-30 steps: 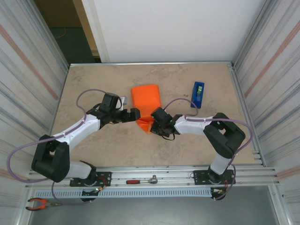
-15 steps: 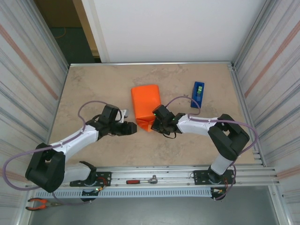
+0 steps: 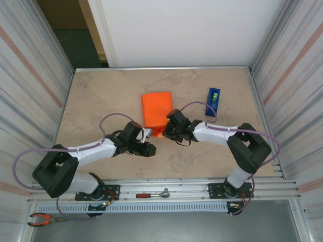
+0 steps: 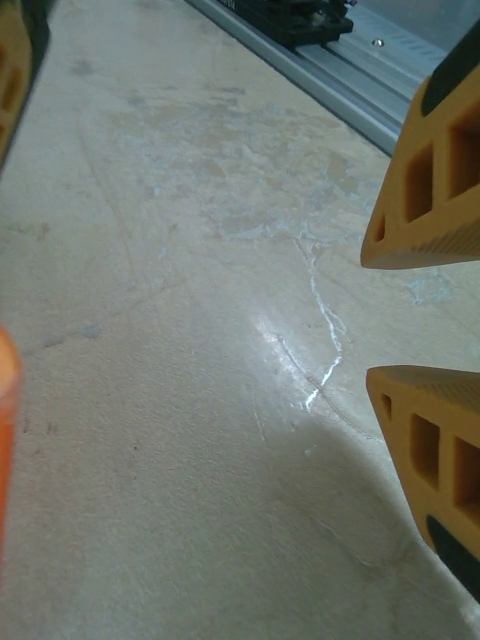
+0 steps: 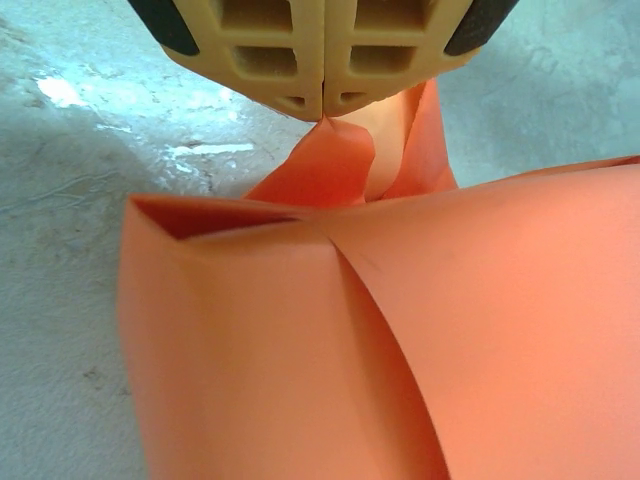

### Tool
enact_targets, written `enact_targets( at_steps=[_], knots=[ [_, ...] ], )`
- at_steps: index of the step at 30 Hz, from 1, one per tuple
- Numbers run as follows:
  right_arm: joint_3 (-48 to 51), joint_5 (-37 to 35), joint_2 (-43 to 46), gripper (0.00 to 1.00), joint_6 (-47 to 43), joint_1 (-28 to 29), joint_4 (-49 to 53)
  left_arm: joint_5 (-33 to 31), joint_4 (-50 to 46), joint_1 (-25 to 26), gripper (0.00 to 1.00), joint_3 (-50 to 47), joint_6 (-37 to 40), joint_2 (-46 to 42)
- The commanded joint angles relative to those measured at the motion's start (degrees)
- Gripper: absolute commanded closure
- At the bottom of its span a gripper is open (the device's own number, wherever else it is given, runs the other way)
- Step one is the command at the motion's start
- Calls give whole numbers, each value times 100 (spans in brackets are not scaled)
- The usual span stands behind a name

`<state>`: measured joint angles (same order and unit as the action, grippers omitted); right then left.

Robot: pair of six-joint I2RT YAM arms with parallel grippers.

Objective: Wrap the gift box in paper

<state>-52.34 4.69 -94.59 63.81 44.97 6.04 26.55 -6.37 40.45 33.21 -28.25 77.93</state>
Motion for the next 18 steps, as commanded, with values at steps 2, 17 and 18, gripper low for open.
enact_targets(
  at_steps=[2,17,18],
  knots=[
    [2,120,239,100,96,-73,-177,-93,375,82,71,304,188,382],
    [162,184,321,99,163,-93,-225,-804,532,-46,80,1314,185,1665],
    [186,166,363,91,160,-100,-193,-846,537,-96,80,1371,164,1698]
  ],
)
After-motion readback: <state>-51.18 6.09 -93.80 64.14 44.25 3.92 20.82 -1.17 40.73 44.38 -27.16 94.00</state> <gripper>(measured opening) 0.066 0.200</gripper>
